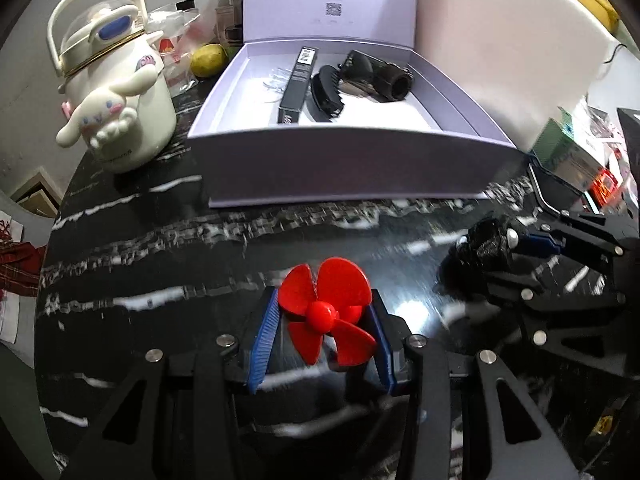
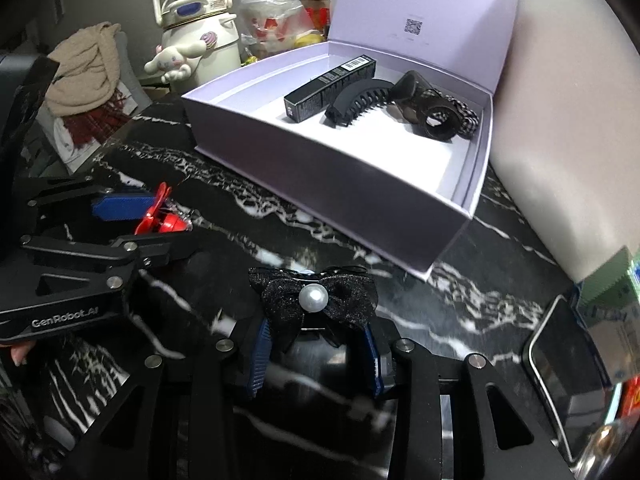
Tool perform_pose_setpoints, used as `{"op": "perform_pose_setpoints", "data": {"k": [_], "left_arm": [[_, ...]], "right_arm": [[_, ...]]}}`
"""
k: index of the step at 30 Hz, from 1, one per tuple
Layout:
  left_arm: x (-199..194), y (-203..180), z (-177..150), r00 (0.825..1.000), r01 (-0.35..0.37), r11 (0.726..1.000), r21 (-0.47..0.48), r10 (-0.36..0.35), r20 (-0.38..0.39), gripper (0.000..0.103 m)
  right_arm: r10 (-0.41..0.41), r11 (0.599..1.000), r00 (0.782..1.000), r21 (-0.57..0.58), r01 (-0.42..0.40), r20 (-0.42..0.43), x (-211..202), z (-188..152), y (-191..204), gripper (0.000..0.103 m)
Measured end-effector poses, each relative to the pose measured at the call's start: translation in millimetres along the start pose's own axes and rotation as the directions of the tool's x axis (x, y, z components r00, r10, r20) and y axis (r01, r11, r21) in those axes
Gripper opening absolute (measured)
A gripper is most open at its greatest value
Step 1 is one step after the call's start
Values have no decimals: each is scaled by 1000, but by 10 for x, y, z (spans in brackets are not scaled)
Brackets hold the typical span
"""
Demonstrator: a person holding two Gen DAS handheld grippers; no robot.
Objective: Organize rigid objects
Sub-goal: 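Grasp the red flower clip with the left tool while the right tool grasps the black lace bow, then lift and carry the red flower clip and black lace bow into the lavender box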
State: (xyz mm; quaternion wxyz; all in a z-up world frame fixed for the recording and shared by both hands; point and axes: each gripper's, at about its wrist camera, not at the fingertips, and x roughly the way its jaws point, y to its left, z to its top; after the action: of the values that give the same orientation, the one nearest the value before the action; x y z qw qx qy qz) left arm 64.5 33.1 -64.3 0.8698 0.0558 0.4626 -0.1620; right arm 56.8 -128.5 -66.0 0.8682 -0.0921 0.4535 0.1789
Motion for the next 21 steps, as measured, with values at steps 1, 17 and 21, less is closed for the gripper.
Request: {"op": "perform_pose_setpoints", "data": {"k": [1, 17, 21], "left_arm": [[-17, -23, -30, 1000, 3, 1000, 2, -3, 0, 42], [-218, -225, -346, 1000, 0, 999, 32, -1, 30, 42], [-234, -232, -355, 999, 1, 1000, 19, -2, 40, 42]], "right_arm": [[6, 1000, 1000, 1, -6, 1, -21, -27, 5, 38], [27, 999, 999, 34, -28, 45, -267, -411, 76, 59], [8, 999, 999, 35, -9, 47, -283, -415, 84, 45]]}}
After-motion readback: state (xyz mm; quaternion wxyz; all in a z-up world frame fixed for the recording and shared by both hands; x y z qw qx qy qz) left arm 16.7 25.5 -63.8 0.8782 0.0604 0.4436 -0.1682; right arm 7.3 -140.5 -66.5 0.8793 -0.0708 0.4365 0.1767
